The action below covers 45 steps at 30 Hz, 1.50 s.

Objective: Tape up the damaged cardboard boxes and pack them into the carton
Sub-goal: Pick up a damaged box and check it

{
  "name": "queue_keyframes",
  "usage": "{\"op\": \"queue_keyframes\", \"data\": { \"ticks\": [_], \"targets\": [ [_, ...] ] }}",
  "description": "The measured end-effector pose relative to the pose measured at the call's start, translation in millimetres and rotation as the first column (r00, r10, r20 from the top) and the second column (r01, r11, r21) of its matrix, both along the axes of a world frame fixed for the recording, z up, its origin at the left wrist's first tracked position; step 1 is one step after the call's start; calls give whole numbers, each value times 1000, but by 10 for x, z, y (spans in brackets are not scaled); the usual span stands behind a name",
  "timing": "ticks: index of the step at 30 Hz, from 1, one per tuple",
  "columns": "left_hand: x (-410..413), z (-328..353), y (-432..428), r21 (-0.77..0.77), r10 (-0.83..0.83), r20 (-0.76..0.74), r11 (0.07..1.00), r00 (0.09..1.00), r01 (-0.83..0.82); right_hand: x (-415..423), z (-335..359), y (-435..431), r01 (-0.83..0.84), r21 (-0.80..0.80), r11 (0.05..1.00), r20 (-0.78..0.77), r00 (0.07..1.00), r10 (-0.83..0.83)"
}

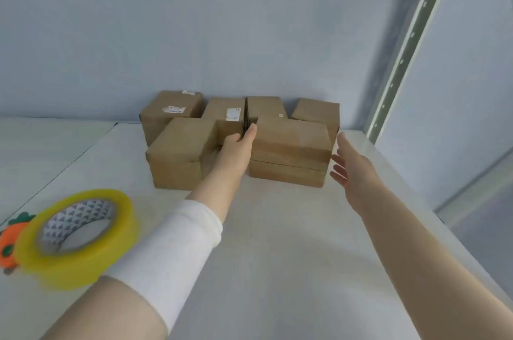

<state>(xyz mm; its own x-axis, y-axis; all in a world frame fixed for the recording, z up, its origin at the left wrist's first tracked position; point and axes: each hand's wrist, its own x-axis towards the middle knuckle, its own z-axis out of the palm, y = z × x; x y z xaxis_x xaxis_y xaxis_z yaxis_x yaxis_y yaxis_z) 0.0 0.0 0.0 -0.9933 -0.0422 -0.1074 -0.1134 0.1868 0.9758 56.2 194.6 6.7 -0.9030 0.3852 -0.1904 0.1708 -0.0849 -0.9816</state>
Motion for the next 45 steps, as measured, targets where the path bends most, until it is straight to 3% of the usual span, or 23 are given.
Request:
{"op": "queue_keyframes", "data": {
  "ticks": [7,13,16,18,21,23,27,30,32,34,36,38,40,42,45],
  "targets": [
    [-228,-104,78,211,-141,157,972,977,106,-168,-123,-8,-51,-30,998,17,999,51],
    [-175,-50,112,388,-165,19,910,986,145,-23,102,42,-151,-95,984,-202,971,130],
    [-135,50,46,376,-169,-31,911,985,168,24,235,-4,-162,13,987,-356,922,156],
    [-91,128,-14,339,-172,-32,925,985,172,73,301,-73,-109,199,974,-440,878,188],
    [-25,330,-97,415,-249,19,883,968,218,169,370,-185,13,574,819,-493,804,333],
    [9,476,-123,499,-299,57,835,953,232,224,407,-246,106,708,698,-534,727,432],
    [106,576,-125,647,-504,76,682,860,342,316,392,-377,298,861,411,-500,642,582],
    [173,503,-152,694,-540,13,611,842,381,349,356,-365,362,882,300,-468,609,641],
    [188,436,-178,721,-476,-45,593,878,358,362,332,-326,332,879,342,-476,565,674],
    [206,368,-201,756,-395,-81,574,915,315,377,319,-321,204,804,558,-568,541,621],
    [247,302,-203,766,-366,-101,565,925,307,388,355,-344,25,605,796,-646,601,471],
    [295,258,-189,756,-365,-114,571,924,319,404,402,-342,-152,383,911,-596,712,370],
    [325,233,-169,730,-375,-148,583,915,357,379,366,-277,-368,232,901,-500,749,434],
    [344,236,-161,689,-387,-160,615,908,384,356,320,-219,-523,150,839,-449,720,529],
    [378,274,-193,566,-438,-138,701,888,434,366,262,-188,-530,165,832,-439,715,543]
  ]
}}
